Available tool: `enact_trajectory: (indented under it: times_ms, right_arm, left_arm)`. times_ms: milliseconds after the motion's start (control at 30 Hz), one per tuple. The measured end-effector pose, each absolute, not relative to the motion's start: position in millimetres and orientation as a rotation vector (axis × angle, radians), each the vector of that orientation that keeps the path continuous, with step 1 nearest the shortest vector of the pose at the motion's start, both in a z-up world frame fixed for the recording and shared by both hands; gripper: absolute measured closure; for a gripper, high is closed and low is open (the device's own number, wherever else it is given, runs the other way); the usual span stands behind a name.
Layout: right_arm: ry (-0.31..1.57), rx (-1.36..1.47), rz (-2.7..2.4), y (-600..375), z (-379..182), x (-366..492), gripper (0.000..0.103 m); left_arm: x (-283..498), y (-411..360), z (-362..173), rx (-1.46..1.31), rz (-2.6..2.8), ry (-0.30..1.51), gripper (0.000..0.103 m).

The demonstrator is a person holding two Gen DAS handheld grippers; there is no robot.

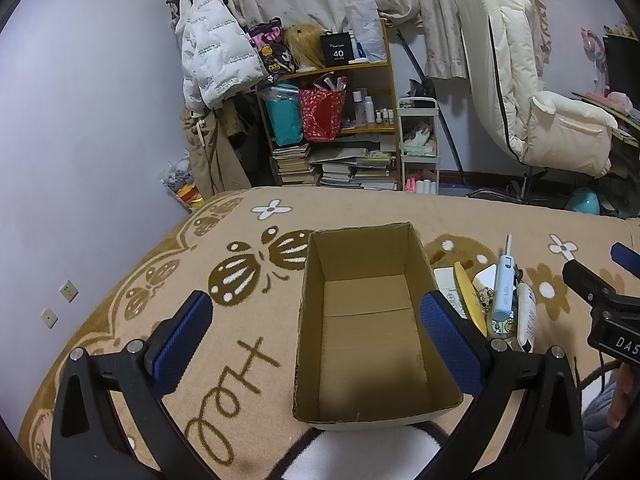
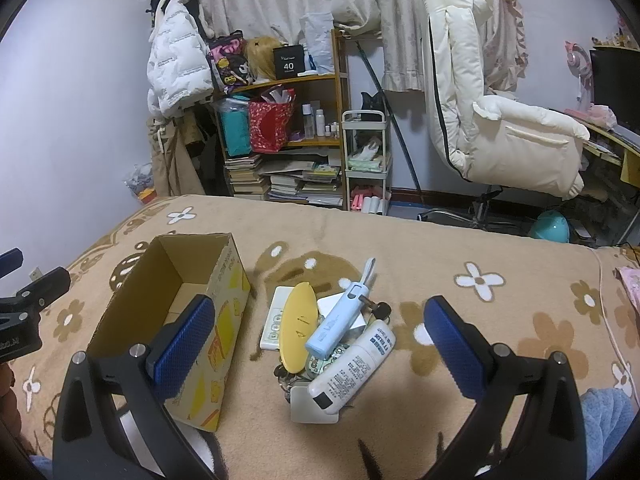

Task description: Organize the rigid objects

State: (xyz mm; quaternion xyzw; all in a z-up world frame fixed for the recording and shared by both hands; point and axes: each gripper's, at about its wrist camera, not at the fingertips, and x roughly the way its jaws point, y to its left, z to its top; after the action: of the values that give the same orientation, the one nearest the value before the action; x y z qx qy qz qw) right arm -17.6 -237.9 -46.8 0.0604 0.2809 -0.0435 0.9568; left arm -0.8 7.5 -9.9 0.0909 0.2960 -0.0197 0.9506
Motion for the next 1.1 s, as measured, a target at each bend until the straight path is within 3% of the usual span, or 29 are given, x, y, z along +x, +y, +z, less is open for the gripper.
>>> enact_trajectory:
  times_ms: [1100]
  right_arm:
    - [0.572, 0.119, -0.090, -237.3, -47.4, -17.2, 0.000]
  left_arm:
    - [0.3, -0.9, -11.4, 0.230, -0.040, 0.613, 0.000]
